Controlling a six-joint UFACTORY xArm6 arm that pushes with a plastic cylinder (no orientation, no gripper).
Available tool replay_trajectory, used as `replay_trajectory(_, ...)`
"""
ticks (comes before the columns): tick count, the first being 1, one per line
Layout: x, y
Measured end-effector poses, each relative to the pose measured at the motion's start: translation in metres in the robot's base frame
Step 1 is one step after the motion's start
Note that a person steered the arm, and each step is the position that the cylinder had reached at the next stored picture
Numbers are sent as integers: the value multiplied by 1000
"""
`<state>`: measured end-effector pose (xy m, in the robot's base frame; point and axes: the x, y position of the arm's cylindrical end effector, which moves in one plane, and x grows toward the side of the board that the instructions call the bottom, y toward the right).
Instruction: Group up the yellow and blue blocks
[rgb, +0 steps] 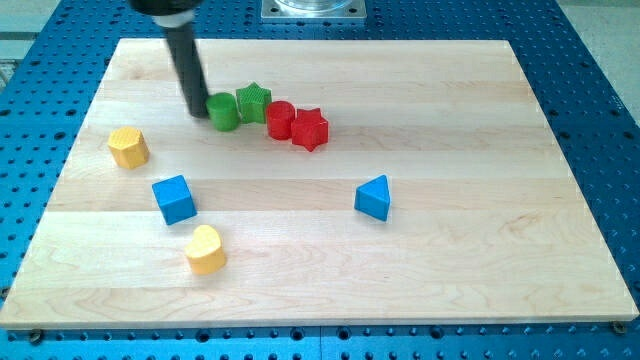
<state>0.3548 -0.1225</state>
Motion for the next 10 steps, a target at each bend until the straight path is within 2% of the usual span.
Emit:
replay_trajectory(1,-8,-22)
replay_trajectory(2,-10,-135)
replay_trajectory(3,54,-116)
replay_trajectory(4,96,-57)
replay_trajectory(5,86,-82)
replay_trajectory(6,147,-43)
replay_trajectory(7,129,-34)
replay_trajectory(8,99,30)
replay_trajectory(9,115,167)
replay_trajectory(10,107,258)
